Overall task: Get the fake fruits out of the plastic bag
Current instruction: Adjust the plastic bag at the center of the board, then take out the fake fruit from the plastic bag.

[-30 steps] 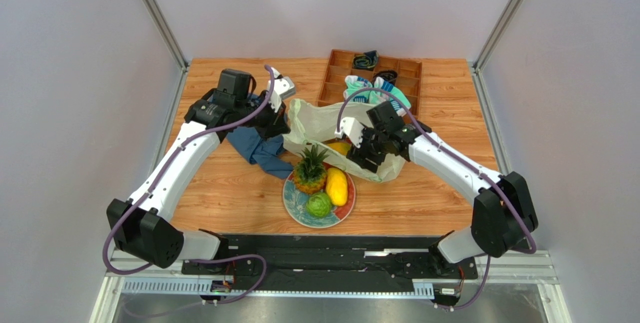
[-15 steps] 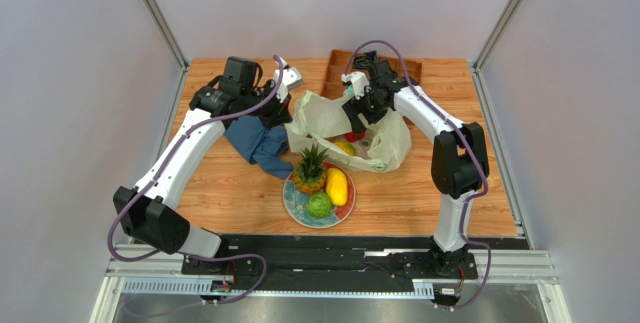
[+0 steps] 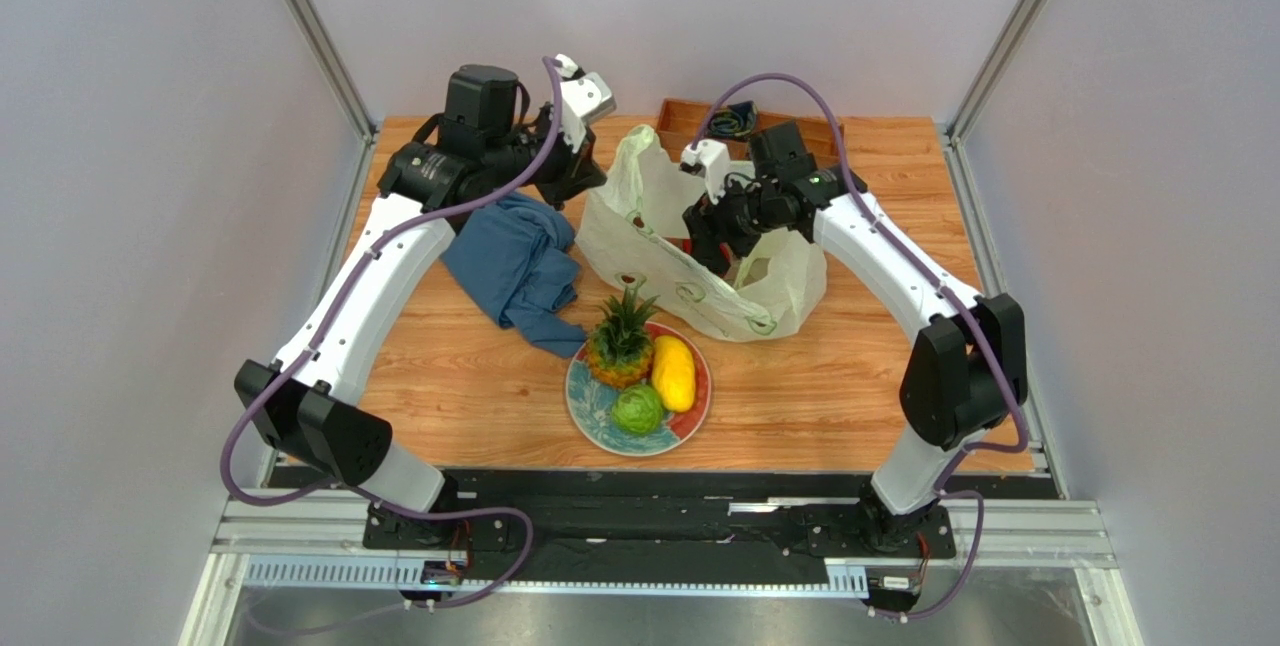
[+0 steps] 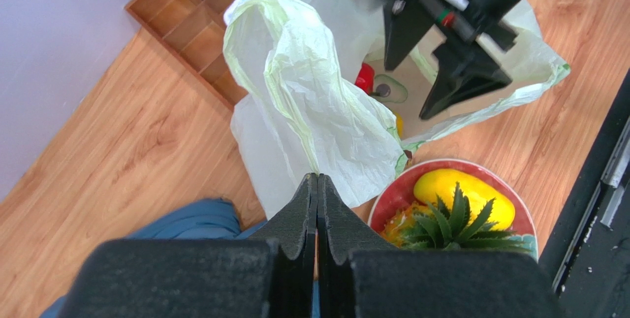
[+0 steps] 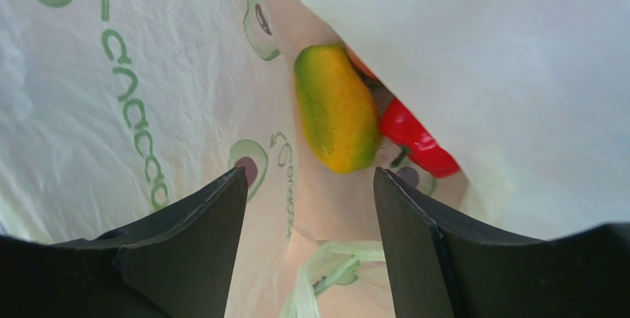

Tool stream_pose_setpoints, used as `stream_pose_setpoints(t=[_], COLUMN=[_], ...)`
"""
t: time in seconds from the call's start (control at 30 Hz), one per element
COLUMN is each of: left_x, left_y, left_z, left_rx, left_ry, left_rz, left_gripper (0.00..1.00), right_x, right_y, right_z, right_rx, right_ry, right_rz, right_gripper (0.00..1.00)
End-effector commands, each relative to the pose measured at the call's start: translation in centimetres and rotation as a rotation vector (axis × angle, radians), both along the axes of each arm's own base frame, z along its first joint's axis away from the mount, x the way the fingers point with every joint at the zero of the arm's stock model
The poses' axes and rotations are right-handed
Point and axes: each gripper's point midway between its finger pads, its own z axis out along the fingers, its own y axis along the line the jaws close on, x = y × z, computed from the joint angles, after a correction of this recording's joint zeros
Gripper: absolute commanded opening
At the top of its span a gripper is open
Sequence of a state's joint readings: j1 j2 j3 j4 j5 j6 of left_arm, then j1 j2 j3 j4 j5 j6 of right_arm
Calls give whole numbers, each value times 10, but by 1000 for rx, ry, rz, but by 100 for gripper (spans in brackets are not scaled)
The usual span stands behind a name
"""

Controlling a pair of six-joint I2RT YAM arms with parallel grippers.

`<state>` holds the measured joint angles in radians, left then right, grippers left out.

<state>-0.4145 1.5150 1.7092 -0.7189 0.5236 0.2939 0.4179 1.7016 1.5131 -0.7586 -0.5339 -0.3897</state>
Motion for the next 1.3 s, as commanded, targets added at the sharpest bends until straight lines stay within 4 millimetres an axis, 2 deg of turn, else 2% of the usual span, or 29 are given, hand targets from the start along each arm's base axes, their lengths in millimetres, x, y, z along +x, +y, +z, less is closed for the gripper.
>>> stream_pose_setpoints(t=[0.0, 0.13, 0.33, 0.53, 0.57, 0.7, 0.73, 0.77, 0.8, 0.83, 0.87, 0.97, 1.0, 1.03, 1.07, 1.1, 1.13, 1.17, 1.2, 1.23, 1.27], left_x=[-2, -6, 2, 1, 0, -2, -3, -4, -3, -3, -3, -3, -1, 0, 2, 4, 5, 8, 11, 14, 17], left_y=[-8, -9, -18, -21, -21, -19, -19, -19, -19, -19, -19, -19, -19, -19, -18, -19, -19, -19, -20, -20, -18], left_z=[9, 7, 3, 1, 1, -1, -1, -3, -5, -5, -6, -9, -10, -13, -16, -17, -18, -21, -24, -24, -27], left_rx=[-25, -14, -18, -21, -20, -15, -15, -15, -14, -16, -18, -18, -18, -15, -14, -16, -18, -18, -16, -16, -13], left_ry=[-21, -22, -7, 15, 13, 17, 18, 22, 26, 25, 27, 33, 28, 34, 37, 36, 36, 42, 43, 43, 47], left_rz=[-24, -31, -45, -56, -59, -59, -57, -57, -55, -56, -53, -49, -46, -42, -33, -29, -24, -12, -4, 5, 20], left_gripper=[0, 0, 0, 0, 0, 0, 0, 0, 0, 0, 0, 0, 0, 0, 0, 0, 0, 0, 0, 0, 0], right_x=[13, 36, 59, 82, 84, 94, 88, 97, 95, 93, 96, 96, 95, 92, 87, 81, 70, 62, 49, 36, 27], right_y=[10, -2, -18, -22, -22, -21, -26, -22, -24, -27, -27, -25, -26, -26, -25, -26, -25, -26, -23, -26, -28], right_z=[-30, -46, -56, -65, -75, -98, -107, -99, -119, -121, -121, -104, -98, -77, -67, -57, -36, -23, -19, 2, 8], right_rx=[-26, -116, -194, -227, -241, -293, -329, -323, -356, -380, -381, -349, -345, -319, -303, -292, -263, -248, -225, -208, -202], right_ry=[46, 40, -29, -94, -77, -26, 28, 20, 72, 100, 99, 64, 56, 25, 22, 16, 5, -14, 3, -15, -27], right_rz=[-15, -131, -224, -261, -261, -257, -253, -256, -253, -255, -259, -247, -244, -235, -218, -202, -181, -144, -102, -84, -50], right_gripper=[66, 67, 84, 90, 91, 92, 91, 91, 92, 91, 79, 61, 59, 57, 56, 55, 55, 55, 56, 56, 56])
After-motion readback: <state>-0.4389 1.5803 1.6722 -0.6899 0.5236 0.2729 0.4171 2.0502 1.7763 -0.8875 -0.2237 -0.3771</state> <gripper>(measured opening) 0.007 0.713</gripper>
